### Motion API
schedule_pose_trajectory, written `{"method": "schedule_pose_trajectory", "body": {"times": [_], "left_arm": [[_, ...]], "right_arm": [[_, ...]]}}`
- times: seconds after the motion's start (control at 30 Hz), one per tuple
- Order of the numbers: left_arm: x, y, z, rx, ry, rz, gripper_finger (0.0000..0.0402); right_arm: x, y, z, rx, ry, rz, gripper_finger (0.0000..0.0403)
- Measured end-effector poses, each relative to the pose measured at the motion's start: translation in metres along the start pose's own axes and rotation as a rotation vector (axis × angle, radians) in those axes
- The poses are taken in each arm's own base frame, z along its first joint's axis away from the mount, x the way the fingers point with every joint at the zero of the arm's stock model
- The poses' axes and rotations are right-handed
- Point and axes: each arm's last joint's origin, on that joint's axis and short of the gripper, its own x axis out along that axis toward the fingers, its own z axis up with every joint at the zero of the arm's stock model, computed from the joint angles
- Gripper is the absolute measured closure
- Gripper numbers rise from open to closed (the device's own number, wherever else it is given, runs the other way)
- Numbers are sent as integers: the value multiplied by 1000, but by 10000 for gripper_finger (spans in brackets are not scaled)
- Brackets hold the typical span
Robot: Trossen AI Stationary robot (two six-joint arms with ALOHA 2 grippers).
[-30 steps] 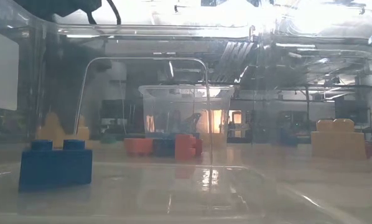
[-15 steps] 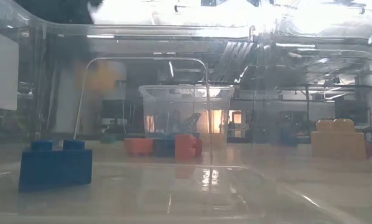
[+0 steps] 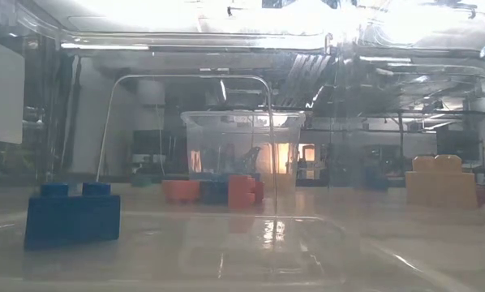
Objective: Sort blocks by size
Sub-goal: Put the large yellow game piece into the top transparent bin
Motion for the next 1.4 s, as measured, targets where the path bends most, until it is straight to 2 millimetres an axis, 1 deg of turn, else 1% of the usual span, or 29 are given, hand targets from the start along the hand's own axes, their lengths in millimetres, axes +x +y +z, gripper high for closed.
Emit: {"method": "schedule_pose_trajectory", "body": {"times": [0.07, 0.13, 0.2, 0.23, 0.27, 0.33, 0.4, 0.43, 0.47, 0.57, 0.67, 0.77, 0.83, 0.93, 0.97, 1.0, 1.07, 1.1, 1.17, 1.23, 1.3, 1.33, 1.4], "left_arm": [[17, -6, -4, 92, 86, 26, 293], [29, -8, -7, 165, 178, 58, 265], [38, -9, -1, 174, 191, 80, 248], [39, -10, 2, 174, 181, 92, 247], [38, -10, 6, 184, 169, 106, 252], [33, -8, 12, 210, 128, 149, 281], [22, 0, 16, 234, 120, 228, 318], [15, 4, 21, 236, 97, 274, 327], [5, 10, 26, 238, 67, 333, 328], [-22, 33, 46, 252, -34, 550, 328], [-39, 66, 66, 248, -74, 723, 328], [-47, 108, 87, 241, -68, 837, 328], [-48, 138, 101, 233, -71, 915, 328], [-48, 182, 114, 151, -89, 1005, 326], [-49, 195, 116, 110, -87, 1017, 314], [-49, 209, 116, 68, -68, 1013, 294], [-48, 231, 115, -23, -41, 970, 243], [-47, 239, 113, -73, -24, 941, 216], [-47, 248, 111, -165, -14, 857, 165], [-48, 251, 112, -221, -23, 761, 125], [-53, 249, 113, -248, -29, 692, 99], [-55, 244, 114, -242, -37, 667, 91], [-63, 228, 116, -202, -60, 628, 85]], "right_arm": [[0, -1, -1, -4, 10, -8, 107], [0, -1, -1, -5, 13, -10, 107], [0, -1, -1, -5, 14, -11, 107], [0, -1, -1, -5, 14, -10, 107], [0, -1, -1, -5, 14, -11, 107], [0, -1, -2, -6, 15, -10, 107], [0, -1, -2, -5, 15, -11, 107], [0, -1, -1, -4, 14, -10, 107], [0, -1, -1, -3, 14, -10, 107], [0, -1, -1, -3, 12, -8, 107], [0, 0, 0, 3, 5, -4, 107], [0, 0, 0, 24, -10, -7, 107], [0, 0, 1, 26, -28, -18, 107], [0, 0, 2, 41, -47, -26, 107], [0, 0, 3, 51, -54, -32, 107], [0, 0, 3, 54, -59, -38, 107], [0, 0, 3, 54, -65, -37, 107], [0, 0, 3, 52, -65, -37, 107], [-2, 0, 4, 48, -78, -45, 107], [-5, -1, 6, 53, -98, -59, 107], [-11, -4, 7, 66, -113, -100, 107], [-14, -7, 7, 92, -113, -135, 107], [-21, -17, 1, 170, -66, -238, 107]]}}
